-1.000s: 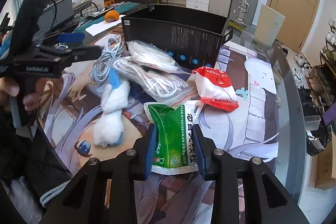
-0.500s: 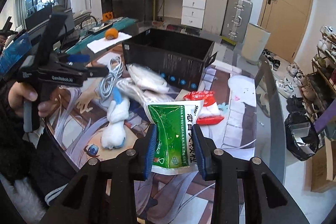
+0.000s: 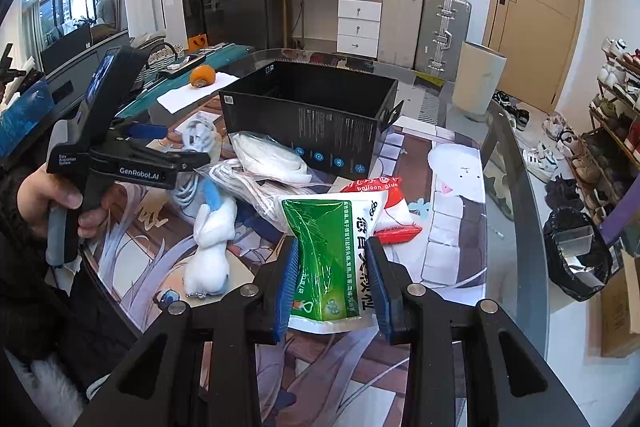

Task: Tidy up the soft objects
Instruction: 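Grasp the coiled white cable with the left gripper while right holds the packet, then carry cable and packet into the black box and open both grippers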

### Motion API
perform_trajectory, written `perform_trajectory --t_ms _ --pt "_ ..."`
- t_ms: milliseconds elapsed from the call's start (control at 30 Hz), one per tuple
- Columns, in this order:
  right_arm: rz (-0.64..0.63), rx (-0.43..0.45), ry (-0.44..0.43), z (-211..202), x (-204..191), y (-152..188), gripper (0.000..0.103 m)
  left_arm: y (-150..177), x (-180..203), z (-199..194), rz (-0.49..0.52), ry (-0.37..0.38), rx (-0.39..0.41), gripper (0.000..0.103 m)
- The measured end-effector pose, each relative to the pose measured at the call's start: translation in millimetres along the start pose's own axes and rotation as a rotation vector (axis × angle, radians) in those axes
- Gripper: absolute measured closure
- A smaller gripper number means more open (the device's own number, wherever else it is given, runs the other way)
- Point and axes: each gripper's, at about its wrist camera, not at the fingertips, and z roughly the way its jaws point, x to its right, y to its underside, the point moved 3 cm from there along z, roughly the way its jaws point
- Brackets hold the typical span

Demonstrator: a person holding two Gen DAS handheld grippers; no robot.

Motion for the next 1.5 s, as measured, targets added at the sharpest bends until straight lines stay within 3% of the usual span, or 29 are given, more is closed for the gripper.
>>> perform_trajectory --t_ms 200,300,367,400,433,467,633,1100,1500 --pt "0.0 0.0 -0.009 5.1 -2.1 -0.5 0.07 5.0 -14.5 3.9 -0.061 0.045 -0.033 0.002" --pt "-0.004 0.003 -0.013 6.7 -4.8 -1.4 0.07 8.1 -10.8 5.3 -0.055 0.087 -0.051 0.016" --pt "-0.007 0.004 -0.016 6.9 -6.3 -1.3 0.07 10.2 -3.7 0.9 -0.025 0.108 -0.041 0.047" --pt "-0.008 0.005 -0.017 7.1 -7.2 -1.4 0.07 10.3 -0.3 -1.8 -0.008 0.118 -0.032 0.048" --pt "-0.01 0.008 -0.017 7.0 -8.0 -1.5 0.07 10.9 3.8 -4.0 0.011 0.132 -0.026 0.058" --pt "-0.01 0.01 -0.017 7.0 -8.6 -1.8 0.07 11.2 5.3 -5.4 0.018 0.14 -0.02 0.077" --pt "-0.01 0.035 -0.019 4.9 -10.9 -4.1 0.07 11.4 8.9 -12.1 0.04 0.174 0.015 0.078" --pt "0.013 0.14 -0.025 -3.3 -16.6 -20.5 0.07 -8.2 11.5 -75.9 0.089 0.206 0.228 0.078" --pt "0.044 0.206 -0.023 2.1 -12.6 -57.9 0.07 -29.6 16.8 -95.7 0.133 0.211 0.309 0.077"
